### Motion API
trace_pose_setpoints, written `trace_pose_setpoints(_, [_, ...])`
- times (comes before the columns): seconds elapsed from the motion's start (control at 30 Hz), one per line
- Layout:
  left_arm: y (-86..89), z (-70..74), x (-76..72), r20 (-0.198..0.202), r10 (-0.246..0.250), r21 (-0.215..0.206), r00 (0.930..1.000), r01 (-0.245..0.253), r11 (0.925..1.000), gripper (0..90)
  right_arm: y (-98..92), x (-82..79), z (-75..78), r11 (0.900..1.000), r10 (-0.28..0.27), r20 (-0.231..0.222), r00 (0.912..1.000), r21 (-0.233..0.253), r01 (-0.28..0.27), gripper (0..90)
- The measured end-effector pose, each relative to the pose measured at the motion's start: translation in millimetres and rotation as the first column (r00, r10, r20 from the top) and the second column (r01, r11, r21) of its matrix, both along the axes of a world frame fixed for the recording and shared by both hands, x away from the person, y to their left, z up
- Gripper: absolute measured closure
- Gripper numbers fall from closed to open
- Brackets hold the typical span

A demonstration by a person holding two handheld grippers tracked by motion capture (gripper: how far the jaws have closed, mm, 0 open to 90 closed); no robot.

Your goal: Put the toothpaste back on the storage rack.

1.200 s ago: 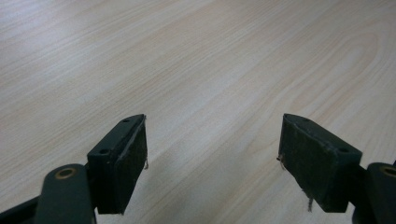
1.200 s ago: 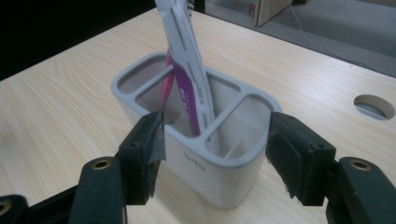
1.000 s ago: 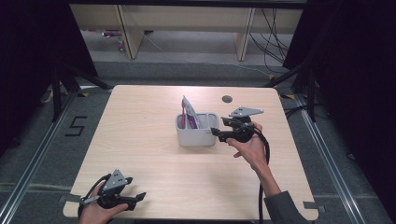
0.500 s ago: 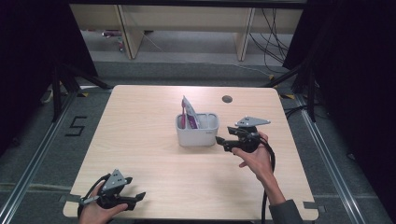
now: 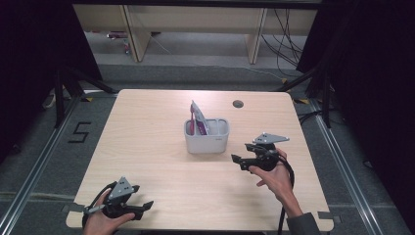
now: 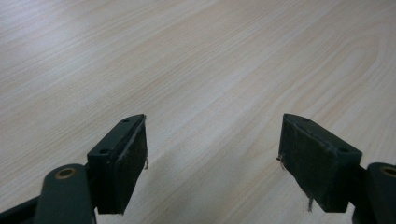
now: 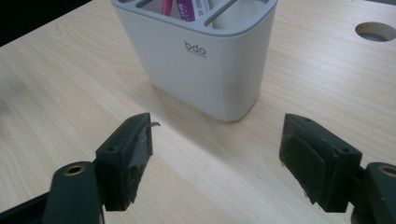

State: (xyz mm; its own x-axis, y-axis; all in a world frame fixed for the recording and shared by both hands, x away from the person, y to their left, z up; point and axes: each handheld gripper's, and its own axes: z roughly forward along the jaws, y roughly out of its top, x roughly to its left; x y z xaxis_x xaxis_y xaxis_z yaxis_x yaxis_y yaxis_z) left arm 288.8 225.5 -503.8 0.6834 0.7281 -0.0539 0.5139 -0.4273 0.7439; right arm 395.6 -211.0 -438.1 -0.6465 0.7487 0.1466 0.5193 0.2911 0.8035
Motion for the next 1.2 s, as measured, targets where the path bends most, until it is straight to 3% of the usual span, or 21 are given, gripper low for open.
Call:
trace_pose_setpoints(0.07, [-0.1,0.2,0.5,0.006,-0.003,0.001,1.0000,0.003,1.0000,23.3,-0.5,-3.9,0.0,1.000,-0.007,-0.007,0.9999,-0.012,0.007,23.6])
trace_pose_setpoints(0.1, [-0.3,0.3,0.5,0.005,-0.005,0.001,1.0000,0.005,1.0000,23.3,-2.1,-3.6,-0.6,1.000,0.005,0.021,0.9998,-0.028,-0.004,22.5])
trace_pose_setpoints(0.23, [-0.6,0.2,0.5,0.006,-0.002,0.004,1.0000,0.002,1.0000,23.3,-3.5,-12.1,-1.0,1.000,0.002,-0.018,0.9998,0.008,-0.001,20.3])
trace_pose_setpoints(0.33, [0.1,0.3,1.1,0.007,-0.003,0.013,1.0000,0.003,0.9999,23.3,-5.9,-15.0,-2.1,1.000,0.012,0.005,0.9999,-0.008,-0.012,20.3])
trace_pose_setpoints(0.37, [-0.3,-0.3,1.3,0.006,-0.001,0.006,1.0000,0.001,1.0000,23.3,-5.2,-18.8,-1.7,1.000,-0.008,-0.033,0.9994,0.007,0.008,20.3])
trace_pose_setpoints(0.4, [-0.6,0.0,0.8,0.004,-0.002,0.006,1.0000,0.002,1.0000,23.3,-7.0,-18.0,-3.2,1.000,0.003,0.009,1.0000,-0.005,-0.003,20.3])
trace_pose_setpoints(0.67, [-0.2,-0.6,1.2,0.001,-0.006,0.004,1.0000,0.006,1.0000,23.3,-14.5,-30.0,-3.1,1.000,-0.010,-0.022,0.9997,0.021,0.010,20.2])
trace_pose_setpoints(0.7, [-0.5,-0.5,1.4,0.003,-0.004,0.001,1.0000,0.004,1.0000,23.3,-17.4,-29.2,-4.2,1.000,0.008,0.003,1.0000,0.007,-0.008,20.2])
trace_pose_setpoints(0.83, [-2.7,-0.9,2.4,0.000,-0.015,0.013,0.9999,0.015,0.9998,23.3,-22.2,-37.6,-6.9,1.000,-0.025,-0.035,0.9991,0.008,0.025,19.9])
trace_pose_setpoints(0.87, [-2.6,-1.0,2.2,-0.003,-0.017,0.017,0.9998,0.017,0.9997,23.3,-25.5,-37.1,-9.4,1.000,-0.011,0.004,0.9999,-0.010,0.011,19.5])
trace_pose_setpoints(0.9, [-2.7,-1.3,1.6,-0.005,-0.017,0.013,0.9998,0.017,0.9998,23.3,-25.5,-39.5,-9.8,1.000,-0.021,-0.023,0.9995,-0.001,0.021,19.0])
trace_pose_setpoints(1.0, [-1.3,-1.0,1.9,0.001,-0.016,0.014,0.9999,0.016,0.9998,23.3,-28.7,-42.1,-14.3,1.000,0.004,-0.034,0.9994,0.010,-0.004,18.6])
trace_pose_setpoints(1.03, [-1.3,-1.0,1.8,0.001,-0.014,0.012,0.9999,0.014,0.9998,23.2,-27.6,-46.7,-14.5,0.999,-0.032,-0.058,0.9978,0.020,0.033,18.4])
trace_pose_setpoints(1.17, [-2.5,-1.4,1.3,-0.003,-0.019,0.020,0.9998,0.019,0.9996,23.2,-30.7,-51.8,-19.7,1.000,-0.014,-0.043,0.9990,0.013,0.014,17.2])
trace_pose_setpoints(1.2, [-2.6,-1.6,1.1,-0.003,-0.018,0.020,0.9998,0.018,0.9996,23.2,-29.8,-54.6,-20.8,1.000,-0.019,-0.059,0.9981,0.019,0.020,17.0])
